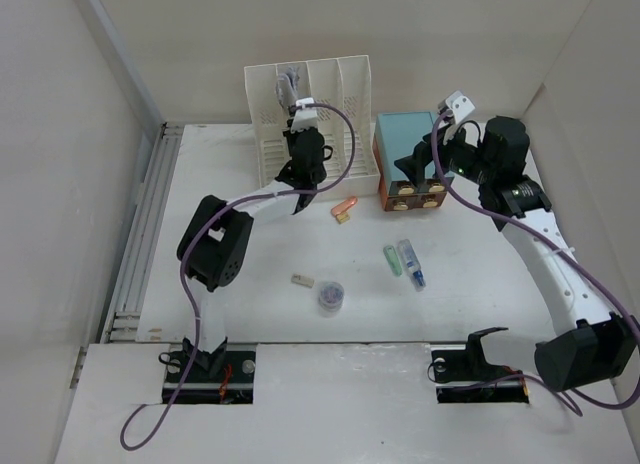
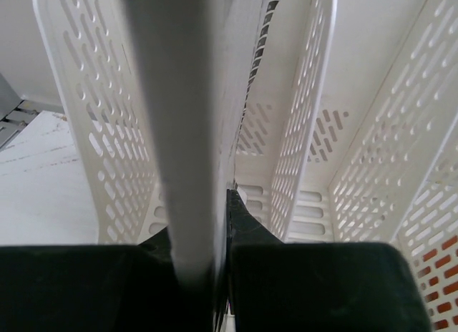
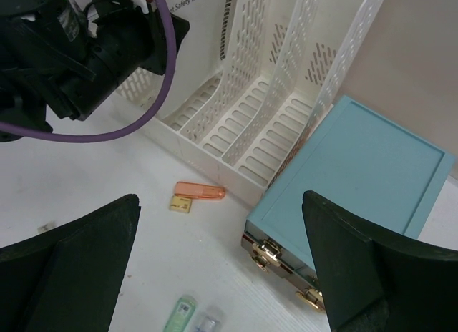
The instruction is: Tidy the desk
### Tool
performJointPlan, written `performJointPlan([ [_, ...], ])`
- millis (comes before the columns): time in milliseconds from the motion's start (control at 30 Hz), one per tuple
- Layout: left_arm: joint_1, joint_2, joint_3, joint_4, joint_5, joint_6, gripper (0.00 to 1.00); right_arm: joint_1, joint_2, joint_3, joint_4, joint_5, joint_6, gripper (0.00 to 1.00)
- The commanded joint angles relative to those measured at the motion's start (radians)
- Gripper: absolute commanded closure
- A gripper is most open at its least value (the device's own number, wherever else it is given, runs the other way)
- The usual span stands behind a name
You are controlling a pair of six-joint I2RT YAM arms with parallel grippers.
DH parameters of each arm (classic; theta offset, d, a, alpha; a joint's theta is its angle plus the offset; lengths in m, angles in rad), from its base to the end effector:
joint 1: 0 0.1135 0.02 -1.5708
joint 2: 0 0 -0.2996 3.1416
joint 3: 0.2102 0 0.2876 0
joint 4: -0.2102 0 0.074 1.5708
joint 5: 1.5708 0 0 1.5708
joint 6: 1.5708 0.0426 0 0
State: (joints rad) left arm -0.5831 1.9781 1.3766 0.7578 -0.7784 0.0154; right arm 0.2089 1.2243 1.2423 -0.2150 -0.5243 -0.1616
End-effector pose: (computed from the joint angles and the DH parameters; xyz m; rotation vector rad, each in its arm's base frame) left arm 0.4402 -0.2545 0.2951 -0.2155 1.4443 0.0870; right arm 0.2960 0.0846 0.4387 -0.6912 1.6264 0.4964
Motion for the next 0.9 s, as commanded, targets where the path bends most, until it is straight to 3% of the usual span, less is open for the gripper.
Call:
performJointPlan([
  [0, 0.020, 0.002, 0.065, 0.063, -0.010, 0.024, 1.00, -0.008, 0.004, -0.001, 0.054, -0.028, -0.010, 0.00],
  [167, 0.020, 0.048, 0.114, 0.035, -0.001, 0.024, 1.00, -0.008, 0.004, -0.001, 0.054, -0.028, -0.010, 0.00],
  [333, 0.020, 0.048, 0.050, 0.035, 0.008, -0.040, 1.00, -0.008, 0.004, -0.001, 0.054, -0.028, -0.019, 0.00],
  [400, 0.020, 0.025, 0.032, 0.035, 0.019, -0.049, 0.58, -0.008, 0.013, -0.001, 0.054, -0.028, -0.019, 0.00],
  [433, 0.020, 0.025, 0.013, 0.035, 0.019, -0.049, 0.44, -0.008, 0.014, -0.001, 0.054, -0.037, -0.019, 0.00],
  [533, 0.020, -0.013, -0.013, 0.046, 0.019, -0.049, 0.19, -0.008, 0.023, -0.001, 0.054, -0.046, -0.019, 0.00],
  [600, 0.020, -0.036, -0.025, 0.046, 0.019, -0.049, 0.14, -0.008, 0.023, -0.001, 0.054, -0.046, -0.019, 0.00],
  [867, -0.049, -0.284, -0.080, 0.043, -0.004, -0.049, 0.18, -0.008, 0.023, -0.010, 0.054, -0.046, -0.029, 0.00],
])
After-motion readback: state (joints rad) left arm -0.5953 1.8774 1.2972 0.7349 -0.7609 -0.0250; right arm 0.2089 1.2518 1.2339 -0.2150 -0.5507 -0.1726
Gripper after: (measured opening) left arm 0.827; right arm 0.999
